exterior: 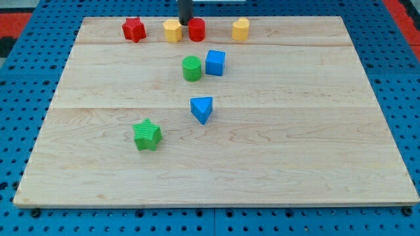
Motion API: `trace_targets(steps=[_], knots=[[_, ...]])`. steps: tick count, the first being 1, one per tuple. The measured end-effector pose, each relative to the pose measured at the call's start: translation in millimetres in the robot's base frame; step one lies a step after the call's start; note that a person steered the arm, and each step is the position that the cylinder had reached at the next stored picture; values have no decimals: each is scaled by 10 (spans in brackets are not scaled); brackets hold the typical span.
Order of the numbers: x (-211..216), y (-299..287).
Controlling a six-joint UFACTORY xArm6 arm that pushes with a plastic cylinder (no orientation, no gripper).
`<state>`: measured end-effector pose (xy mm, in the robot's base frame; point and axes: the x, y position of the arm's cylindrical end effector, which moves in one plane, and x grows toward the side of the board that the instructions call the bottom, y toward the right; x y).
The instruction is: Slightly push the heart towards the center of the board
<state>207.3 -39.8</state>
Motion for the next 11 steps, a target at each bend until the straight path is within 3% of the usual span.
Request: trace_targets(steps=[2,4,6,7,8,9,10,11], knots=[[-152,145],[-146,1407],[-134,1099],[258,1278],[77,1695],[643,2122],[1037,1256],[855,1252]])
